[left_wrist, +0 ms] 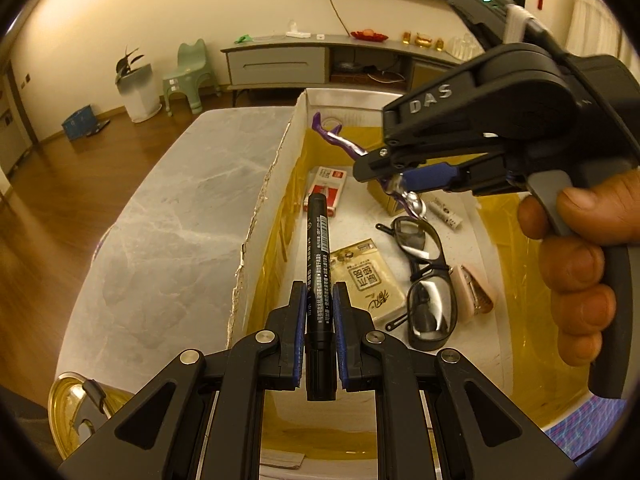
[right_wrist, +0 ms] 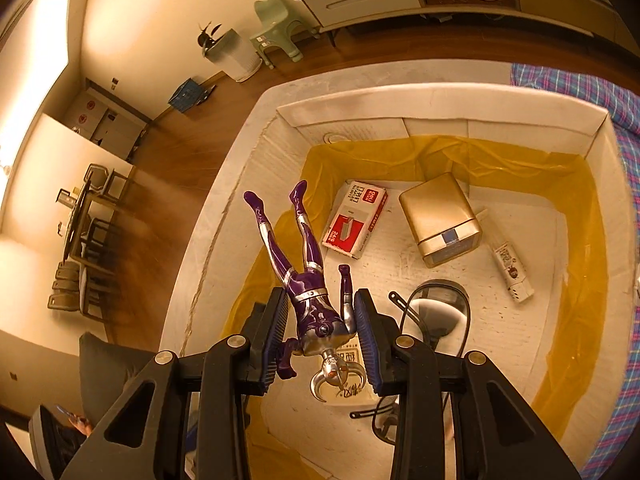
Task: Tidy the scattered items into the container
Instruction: 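Open both tools to drop the marker and figure into the box, then move both open tools back over the charger and tape roll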
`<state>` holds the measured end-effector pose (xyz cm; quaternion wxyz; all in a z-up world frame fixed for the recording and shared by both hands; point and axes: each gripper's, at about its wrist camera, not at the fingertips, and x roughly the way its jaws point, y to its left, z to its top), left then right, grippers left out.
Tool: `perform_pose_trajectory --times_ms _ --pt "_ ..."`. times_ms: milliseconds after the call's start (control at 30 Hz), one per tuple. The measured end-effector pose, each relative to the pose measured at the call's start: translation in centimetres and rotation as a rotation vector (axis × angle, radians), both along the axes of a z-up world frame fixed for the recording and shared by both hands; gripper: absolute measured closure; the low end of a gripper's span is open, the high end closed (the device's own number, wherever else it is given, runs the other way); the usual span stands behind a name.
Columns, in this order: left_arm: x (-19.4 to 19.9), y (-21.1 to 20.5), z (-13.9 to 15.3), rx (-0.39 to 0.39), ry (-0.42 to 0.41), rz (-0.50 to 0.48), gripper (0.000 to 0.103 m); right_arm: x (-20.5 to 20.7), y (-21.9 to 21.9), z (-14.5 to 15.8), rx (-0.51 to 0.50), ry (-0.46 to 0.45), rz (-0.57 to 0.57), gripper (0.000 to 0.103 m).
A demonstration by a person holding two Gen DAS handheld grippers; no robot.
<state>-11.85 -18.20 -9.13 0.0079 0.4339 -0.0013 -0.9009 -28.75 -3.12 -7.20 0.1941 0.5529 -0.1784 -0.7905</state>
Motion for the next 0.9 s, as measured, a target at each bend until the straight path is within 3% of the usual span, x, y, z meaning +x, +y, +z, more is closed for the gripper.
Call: perform_pose_trajectory --times_ms 367,433,567,633,900 --pt "-0.1 -0.3 -0.3 -0.008 -0.012 0.011 0.089 -1.7 -0.3 -1.0 0.036 -0.003 -0.036 0.066" --pt "-0.2 -0.3 -0.3 -0.010 -0.015 0.010 0.085 -1.8 -0.3 -1.1 0.047 0.000 -0.047 0.065" --pt "0.0 0.0 -0.2 0.013 -0.019 -0.012 0.065 -1.9 -0.2 -1.3 0.055 -0.005 -0.048 0.064" --pt "0.0 -0.1 -0.1 0.015 -0.019 -0.008 0.062 -1.9 -0.1 -1.3 0.054 -0.009 -0.049 0.064" --pt "0.6 -1.9 2.1 0.163 0.063 0.062 0.062 0.0 0.0 0.2 -0.009 0.012 0.038 0.062"
